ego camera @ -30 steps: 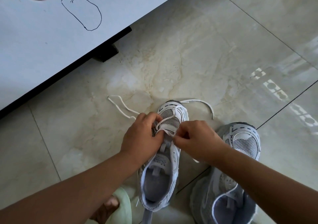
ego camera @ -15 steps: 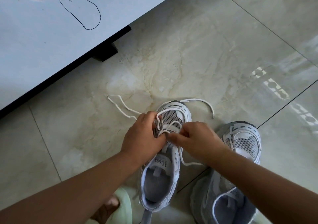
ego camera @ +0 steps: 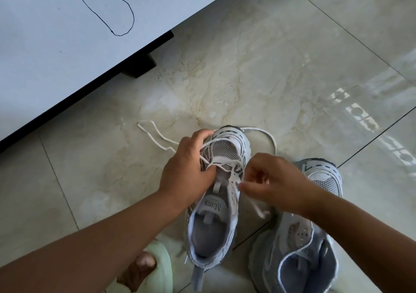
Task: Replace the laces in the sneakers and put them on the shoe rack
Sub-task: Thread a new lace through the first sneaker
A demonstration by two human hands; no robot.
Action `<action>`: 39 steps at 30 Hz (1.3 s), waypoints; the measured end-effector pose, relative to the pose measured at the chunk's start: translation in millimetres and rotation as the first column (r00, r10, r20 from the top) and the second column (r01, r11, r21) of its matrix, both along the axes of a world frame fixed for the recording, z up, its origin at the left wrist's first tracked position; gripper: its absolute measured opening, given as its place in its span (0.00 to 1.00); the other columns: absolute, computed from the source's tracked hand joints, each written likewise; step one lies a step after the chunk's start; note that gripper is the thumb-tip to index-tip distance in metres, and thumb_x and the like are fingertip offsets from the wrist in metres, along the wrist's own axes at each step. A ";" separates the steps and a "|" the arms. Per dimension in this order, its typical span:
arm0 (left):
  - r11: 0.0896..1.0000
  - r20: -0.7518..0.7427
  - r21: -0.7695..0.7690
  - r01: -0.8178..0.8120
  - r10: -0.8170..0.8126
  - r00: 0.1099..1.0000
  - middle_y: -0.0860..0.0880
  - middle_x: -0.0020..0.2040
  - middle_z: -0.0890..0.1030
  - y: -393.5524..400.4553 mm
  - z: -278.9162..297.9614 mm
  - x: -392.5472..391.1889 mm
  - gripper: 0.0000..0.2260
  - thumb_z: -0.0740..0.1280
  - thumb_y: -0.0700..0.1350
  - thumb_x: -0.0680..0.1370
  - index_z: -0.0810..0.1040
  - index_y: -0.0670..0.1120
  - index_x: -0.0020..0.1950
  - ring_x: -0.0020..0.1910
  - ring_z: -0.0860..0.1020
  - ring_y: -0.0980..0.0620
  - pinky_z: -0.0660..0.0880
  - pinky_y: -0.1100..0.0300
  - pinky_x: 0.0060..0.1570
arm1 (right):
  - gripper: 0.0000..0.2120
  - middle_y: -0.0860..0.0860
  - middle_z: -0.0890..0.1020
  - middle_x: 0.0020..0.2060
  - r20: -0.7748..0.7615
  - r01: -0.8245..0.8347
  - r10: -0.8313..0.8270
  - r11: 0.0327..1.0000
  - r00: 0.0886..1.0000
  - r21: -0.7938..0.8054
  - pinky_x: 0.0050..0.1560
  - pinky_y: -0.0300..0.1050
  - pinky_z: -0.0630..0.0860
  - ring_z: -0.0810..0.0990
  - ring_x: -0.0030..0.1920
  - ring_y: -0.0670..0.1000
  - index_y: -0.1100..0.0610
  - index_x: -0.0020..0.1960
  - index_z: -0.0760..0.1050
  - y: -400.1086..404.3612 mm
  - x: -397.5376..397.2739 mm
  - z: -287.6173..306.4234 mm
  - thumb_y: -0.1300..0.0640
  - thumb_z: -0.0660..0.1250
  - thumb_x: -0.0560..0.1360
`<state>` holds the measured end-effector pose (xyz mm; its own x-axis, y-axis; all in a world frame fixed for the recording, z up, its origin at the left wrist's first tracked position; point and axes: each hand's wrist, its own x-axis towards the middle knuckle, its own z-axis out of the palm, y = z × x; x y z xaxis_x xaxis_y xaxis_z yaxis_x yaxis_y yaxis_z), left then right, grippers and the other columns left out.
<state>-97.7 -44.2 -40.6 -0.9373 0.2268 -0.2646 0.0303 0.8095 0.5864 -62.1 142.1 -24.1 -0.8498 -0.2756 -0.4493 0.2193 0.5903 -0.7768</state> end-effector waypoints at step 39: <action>0.999 0.012 0.020 -0.045 0.045 0.999 0.55 0.39 0.74 4.9 -2.2 -0.2 0.13 0.74 0.45 0.68 0.70 0.49 0.44 0.36 0.73 0.56 0.71 0.63 0.34 | 0.07 0.45 0.76 0.32 -0.023 0.301 -0.301 0.942 0.953 0.148 0.31 0.34 0.67 0.74 0.33 0.43 0.51 0.42 0.74 -31.8 -7.9 -6.3 0.49 0.70 0.71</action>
